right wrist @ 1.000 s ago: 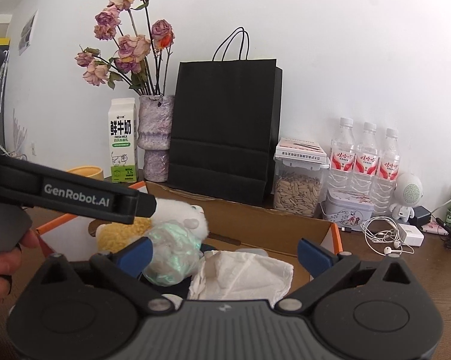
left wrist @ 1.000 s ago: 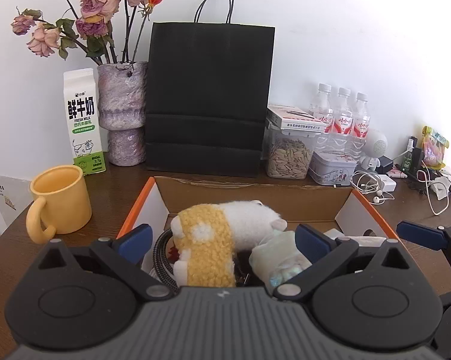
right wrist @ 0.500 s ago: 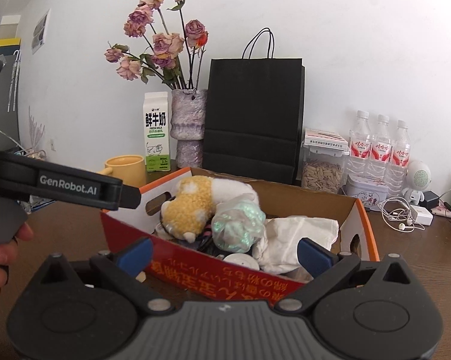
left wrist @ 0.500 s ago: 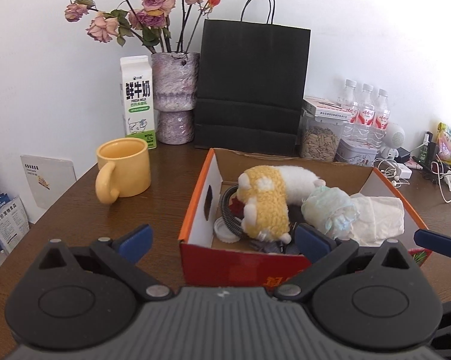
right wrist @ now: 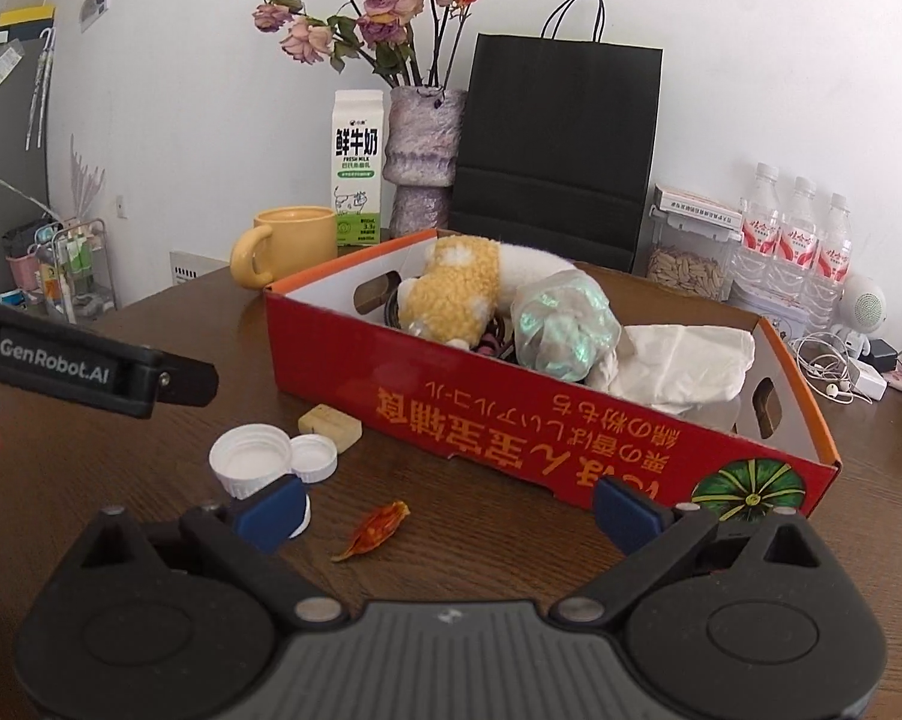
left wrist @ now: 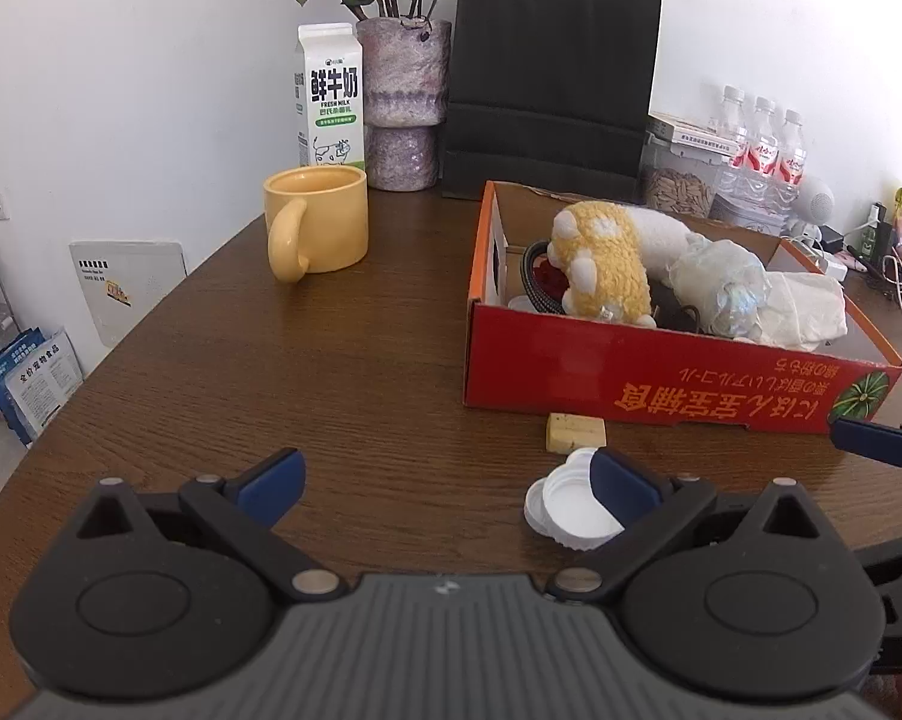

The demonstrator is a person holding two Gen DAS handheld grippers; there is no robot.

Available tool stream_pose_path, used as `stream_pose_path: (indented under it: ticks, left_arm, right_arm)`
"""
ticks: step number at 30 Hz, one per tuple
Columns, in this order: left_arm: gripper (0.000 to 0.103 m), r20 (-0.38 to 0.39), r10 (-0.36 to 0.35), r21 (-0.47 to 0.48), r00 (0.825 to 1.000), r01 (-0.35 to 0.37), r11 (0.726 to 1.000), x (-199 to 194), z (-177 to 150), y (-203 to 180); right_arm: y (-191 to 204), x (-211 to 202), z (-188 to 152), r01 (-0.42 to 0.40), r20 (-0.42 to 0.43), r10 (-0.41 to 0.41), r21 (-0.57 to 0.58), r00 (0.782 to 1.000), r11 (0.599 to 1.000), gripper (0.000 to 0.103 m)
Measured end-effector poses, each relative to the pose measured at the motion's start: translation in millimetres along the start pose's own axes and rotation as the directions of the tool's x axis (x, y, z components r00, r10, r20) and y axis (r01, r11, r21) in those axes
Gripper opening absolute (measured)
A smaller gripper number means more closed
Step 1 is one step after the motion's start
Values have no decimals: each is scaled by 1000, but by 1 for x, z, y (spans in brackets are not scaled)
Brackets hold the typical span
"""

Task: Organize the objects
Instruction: 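Grasp a white bottle cap with the left gripper while the right grasps the orange chili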

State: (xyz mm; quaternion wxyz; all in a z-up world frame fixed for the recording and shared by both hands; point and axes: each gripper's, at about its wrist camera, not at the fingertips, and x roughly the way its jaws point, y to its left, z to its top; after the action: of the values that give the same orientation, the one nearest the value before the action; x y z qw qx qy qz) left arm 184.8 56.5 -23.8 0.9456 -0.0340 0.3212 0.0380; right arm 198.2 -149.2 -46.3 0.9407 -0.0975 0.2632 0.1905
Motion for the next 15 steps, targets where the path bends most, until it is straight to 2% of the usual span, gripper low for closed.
stream_pose_path:
  ticks: [7,15]
  left_arm:
    - [103,-29,-43,26,999,44,999,8,-9,-8]
    - [103,-54,-63,30,997,65,997,27,-9,-22]
  right_arm:
    - [3,18,-4,3,-48,-3,-1,999,1000,91]
    - [0,28,-4,-23,-52,23,15,998,1000,81]
